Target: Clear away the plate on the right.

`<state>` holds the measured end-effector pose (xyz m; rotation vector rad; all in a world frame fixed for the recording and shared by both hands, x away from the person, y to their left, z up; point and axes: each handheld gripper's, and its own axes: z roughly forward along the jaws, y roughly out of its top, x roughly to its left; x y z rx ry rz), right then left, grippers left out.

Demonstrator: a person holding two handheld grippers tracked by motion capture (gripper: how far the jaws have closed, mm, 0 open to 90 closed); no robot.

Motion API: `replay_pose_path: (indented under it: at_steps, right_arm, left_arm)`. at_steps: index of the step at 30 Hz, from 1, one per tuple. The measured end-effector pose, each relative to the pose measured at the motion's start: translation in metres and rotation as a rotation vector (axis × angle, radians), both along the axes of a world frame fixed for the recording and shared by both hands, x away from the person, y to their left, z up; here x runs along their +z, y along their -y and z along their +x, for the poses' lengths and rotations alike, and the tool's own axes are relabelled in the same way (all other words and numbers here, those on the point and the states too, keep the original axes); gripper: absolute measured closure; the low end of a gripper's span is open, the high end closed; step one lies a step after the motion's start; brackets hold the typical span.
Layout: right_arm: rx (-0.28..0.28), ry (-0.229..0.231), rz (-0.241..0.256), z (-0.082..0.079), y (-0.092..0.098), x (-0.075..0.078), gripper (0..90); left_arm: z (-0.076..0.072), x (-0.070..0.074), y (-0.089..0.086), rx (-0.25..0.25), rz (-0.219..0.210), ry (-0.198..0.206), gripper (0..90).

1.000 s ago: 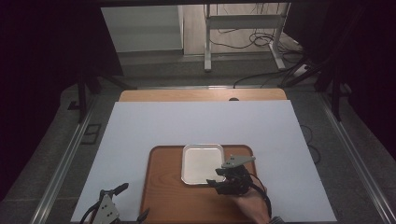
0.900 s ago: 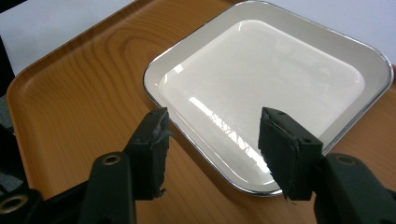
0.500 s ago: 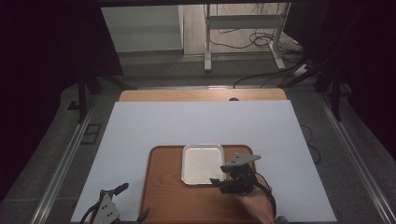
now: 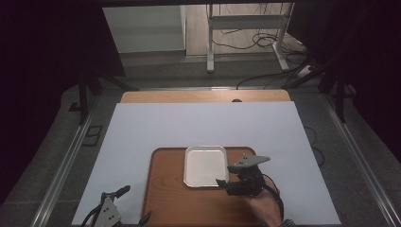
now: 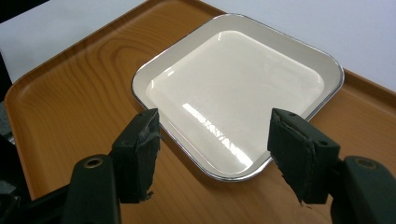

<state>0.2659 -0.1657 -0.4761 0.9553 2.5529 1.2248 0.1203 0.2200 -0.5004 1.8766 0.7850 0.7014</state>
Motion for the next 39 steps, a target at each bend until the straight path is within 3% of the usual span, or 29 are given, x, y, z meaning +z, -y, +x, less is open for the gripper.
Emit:
replay_pose_path:
  at_steps: [32,39]
  right_arm:
    - [-0.033,0.018,0.003,-0.004,0.026,0.007,24.3]
    - [-0.041,0.049,0.001,-0.008,0.033,0.011,18.4]
  left_arm:
    - [0.000,0.000,0.000,-0.001,0.006,-0.001,3.2]
    - [0.000,0.000,0.000,0.001,0.003,-0.003,3.2]
